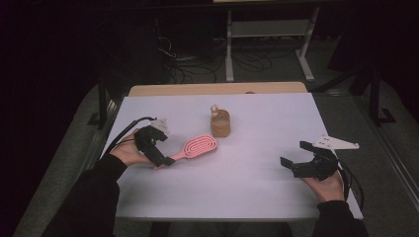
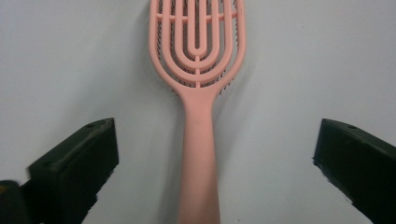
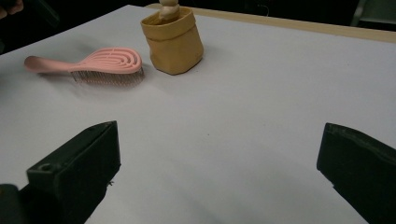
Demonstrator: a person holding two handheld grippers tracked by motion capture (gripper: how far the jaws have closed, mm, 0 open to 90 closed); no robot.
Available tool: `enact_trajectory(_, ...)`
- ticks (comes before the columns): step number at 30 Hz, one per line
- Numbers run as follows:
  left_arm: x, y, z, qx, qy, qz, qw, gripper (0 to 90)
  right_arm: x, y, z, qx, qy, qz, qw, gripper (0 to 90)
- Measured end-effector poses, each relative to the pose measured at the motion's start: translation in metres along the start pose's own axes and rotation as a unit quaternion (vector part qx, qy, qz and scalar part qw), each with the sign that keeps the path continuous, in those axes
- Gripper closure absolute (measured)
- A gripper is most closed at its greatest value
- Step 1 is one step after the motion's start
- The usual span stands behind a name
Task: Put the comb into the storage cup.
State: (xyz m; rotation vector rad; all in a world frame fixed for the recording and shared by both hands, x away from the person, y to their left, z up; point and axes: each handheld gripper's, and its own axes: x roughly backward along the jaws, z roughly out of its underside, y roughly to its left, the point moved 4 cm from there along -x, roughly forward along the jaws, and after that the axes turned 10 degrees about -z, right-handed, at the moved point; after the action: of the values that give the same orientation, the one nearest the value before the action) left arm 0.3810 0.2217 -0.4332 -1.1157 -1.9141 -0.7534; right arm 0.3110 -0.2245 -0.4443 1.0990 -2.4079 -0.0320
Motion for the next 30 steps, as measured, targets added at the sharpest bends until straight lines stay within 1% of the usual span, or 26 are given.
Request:
enact_trajectory(2, -0.003, -0.001, -0.001, 0.003, 0.0, 0.003, 1.0, 0.0, 0.0, 0.0, 0.0, 0.0, 0.0, 0.0, 1.0, 0.0)
enact_trajectory(6, -0.012, -0.003, -0.001, -0.004, 0.011, 0.004, 0.9999, 0.0, 0.0, 0.0, 0.0, 0.0, 0.0, 0.0, 1.0, 0.0)
enact_trajectory(10, -0.019, -0.004, -0.002, -0.006, 0.013, 0.011, 0.9998, 0.0, 0.0, 0.0, 0.0, 0.001, 0.0, 0.0, 1.0, 0.0)
enact_trajectory(14, -0.028, -0.005, 0.0, -0.011, 0.028, 0.012, 0.9995, 0.8, 0.0, 0.0, 0.0, 0.001, 0.0, -0.001, 1.0, 0.0)
enact_trajectory(19, -0.035, -0.004, -0.001, -0.016, 0.026, 0.011, 0.9995, 4.5, 0.0, 0.0, 0.0, 0.001, 0.0, -0.001, 1.0, 0.0)
enact_trajectory(23, -0.039, -0.002, 0.0, -0.014, 0.026, 0.008, 0.9995, 6.8, 0.0, 0.0, 0.0, 0.002, 0.0, -0.001, 1.0, 0.0)
enact_trajectory(26, -0.041, -0.001, 0.001, -0.015, 0.025, 0.003, 0.9996, 10.9, 0.0, 0.0, 0.0, 0.002, 0.0, -0.001, 1.0, 0.0)
enact_trajectory(29, -0.042, 0.002, 0.002, -0.003, 0.019, 0.004, 0.9998, 13.6, 0.0, 0.0, 0.0, 0.002, 0.0, -0.001, 1.0, 0.0)
enact_trajectory(30, -0.043, 0.003, 0.003, 0.0, 0.02, 0.004, 0.9998, 14.0, 0.0, 0.0, 0.0, 0.002, 0.0, -0.001, 1.0, 0.0)
